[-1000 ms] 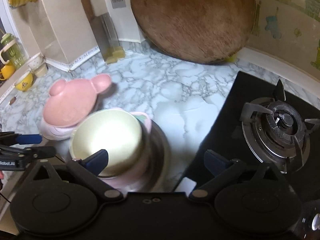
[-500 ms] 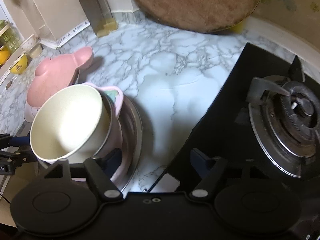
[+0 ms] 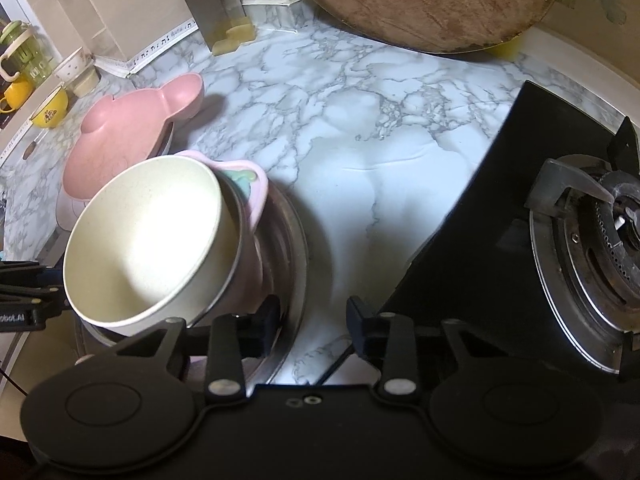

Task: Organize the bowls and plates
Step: 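Move both grippers to the steel bowl rim and close, then lift the nested steel bowl and carry it over the plate stack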

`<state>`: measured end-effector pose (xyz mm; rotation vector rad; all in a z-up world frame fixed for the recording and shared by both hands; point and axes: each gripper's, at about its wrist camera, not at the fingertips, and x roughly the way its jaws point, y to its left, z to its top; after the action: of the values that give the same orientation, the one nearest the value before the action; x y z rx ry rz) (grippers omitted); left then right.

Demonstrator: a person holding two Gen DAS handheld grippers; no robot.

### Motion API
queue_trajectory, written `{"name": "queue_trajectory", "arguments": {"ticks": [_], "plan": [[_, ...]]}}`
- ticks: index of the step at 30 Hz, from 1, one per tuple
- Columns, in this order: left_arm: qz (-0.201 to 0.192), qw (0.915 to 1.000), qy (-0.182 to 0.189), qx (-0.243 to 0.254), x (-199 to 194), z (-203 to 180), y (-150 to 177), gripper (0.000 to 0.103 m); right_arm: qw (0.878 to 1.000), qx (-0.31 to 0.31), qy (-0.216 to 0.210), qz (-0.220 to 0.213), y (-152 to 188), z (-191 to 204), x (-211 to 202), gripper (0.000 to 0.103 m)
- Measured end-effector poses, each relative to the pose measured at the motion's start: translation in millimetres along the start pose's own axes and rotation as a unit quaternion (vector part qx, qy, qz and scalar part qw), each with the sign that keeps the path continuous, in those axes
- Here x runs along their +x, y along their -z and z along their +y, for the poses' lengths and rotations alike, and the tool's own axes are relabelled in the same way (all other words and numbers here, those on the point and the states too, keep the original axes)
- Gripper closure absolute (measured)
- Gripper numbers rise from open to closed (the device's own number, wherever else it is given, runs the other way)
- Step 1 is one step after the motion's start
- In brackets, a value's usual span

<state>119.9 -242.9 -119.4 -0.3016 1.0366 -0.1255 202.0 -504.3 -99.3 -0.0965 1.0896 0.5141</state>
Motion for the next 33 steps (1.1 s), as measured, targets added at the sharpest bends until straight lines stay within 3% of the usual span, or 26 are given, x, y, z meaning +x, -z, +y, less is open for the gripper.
{"name": "queue_trajectory", "arguments": {"ticks": [9,21,33], "plan": [[-0.002,0.9995,-0.013,0.030,-0.4,-15.9,-1.5,0.087,1.000,-0.004,0.003,0.006,-2.8,10.3,0.1,0.089],[-0.010,0.9988,-0.031,0.037,-5.5,-16.4,-1.6,0.089,1.000,-0.009,0.023,-0.004,0.6,23.3,-3.6,0.089],[-0.028,0.9978,-0.024,0.055,-25.0,-5.6,-17.4,0.089,0.998,0.000,0.044,-0.035,-5.2,48.1,-24.8,0.090]]}}
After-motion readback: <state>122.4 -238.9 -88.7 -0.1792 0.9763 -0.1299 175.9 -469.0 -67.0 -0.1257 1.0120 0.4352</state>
